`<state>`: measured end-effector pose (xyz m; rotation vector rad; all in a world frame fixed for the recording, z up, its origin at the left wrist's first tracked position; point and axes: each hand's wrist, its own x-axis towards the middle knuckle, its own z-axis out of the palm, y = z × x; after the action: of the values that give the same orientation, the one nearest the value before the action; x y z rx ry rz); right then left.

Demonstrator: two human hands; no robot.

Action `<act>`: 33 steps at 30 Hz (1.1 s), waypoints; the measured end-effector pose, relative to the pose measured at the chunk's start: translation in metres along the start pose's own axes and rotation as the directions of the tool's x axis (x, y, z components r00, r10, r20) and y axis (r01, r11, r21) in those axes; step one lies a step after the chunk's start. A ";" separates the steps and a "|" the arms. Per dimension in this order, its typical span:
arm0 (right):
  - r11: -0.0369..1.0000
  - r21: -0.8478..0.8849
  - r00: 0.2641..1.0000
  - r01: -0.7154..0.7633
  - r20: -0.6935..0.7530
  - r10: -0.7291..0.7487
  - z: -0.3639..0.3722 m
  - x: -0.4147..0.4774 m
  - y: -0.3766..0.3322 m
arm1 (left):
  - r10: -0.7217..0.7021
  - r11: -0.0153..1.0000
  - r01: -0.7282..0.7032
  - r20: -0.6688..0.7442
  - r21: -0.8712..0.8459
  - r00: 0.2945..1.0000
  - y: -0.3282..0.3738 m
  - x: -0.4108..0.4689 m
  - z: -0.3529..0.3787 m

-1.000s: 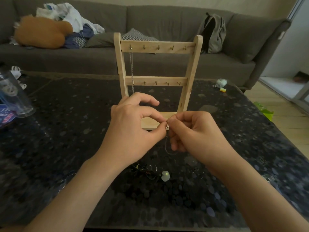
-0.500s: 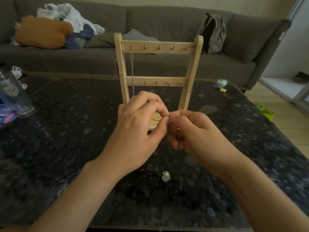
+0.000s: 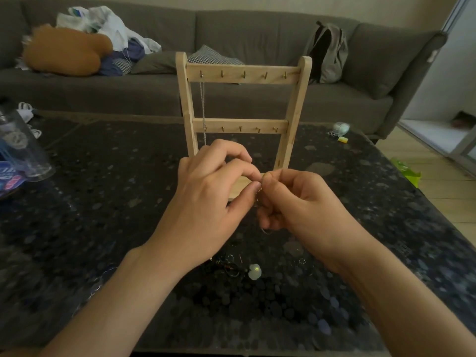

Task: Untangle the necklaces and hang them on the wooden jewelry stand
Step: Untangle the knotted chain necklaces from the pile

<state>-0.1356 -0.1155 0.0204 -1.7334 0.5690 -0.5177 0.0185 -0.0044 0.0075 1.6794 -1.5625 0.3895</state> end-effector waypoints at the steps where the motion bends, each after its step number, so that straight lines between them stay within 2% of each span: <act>1: 0.999 -0.031 1.000 0.005 -0.006 -0.006 0.000 0.000 -0.001 | 0.005 1.000 -0.005 0.001 0.008 1.000 0.000 0.000 0.000; 8: 0.968 -0.247 0.999 0.036 -0.024 -0.044 0.002 -0.002 -0.001 | 0.012 1.000 -0.012 0.050 0.000 0.999 -0.006 0.002 -0.003; 19: 0.912 -0.406 0.997 0.049 0.070 -0.022 -0.002 -0.001 0.004 | 0.045 0.999 -0.046 0.191 0.001 0.980 -0.005 0.003 -0.005; 30: 0.937 -0.337 0.991 0.094 0.125 -0.054 -0.002 0.000 0.003 | 0.008 0.999 0.007 0.363 -0.040 0.932 -0.005 0.000 -0.007; 33: 0.959 -0.275 0.991 0.074 0.130 -0.039 -0.003 0.003 0.003 | -0.021 0.996 0.049 0.346 -0.074 0.938 -0.003 0.000 -0.006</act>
<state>-0.1357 -0.1199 0.0181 -2.0401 0.5244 -0.3794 0.0225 -0.0002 0.0102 1.7772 -1.7690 0.0073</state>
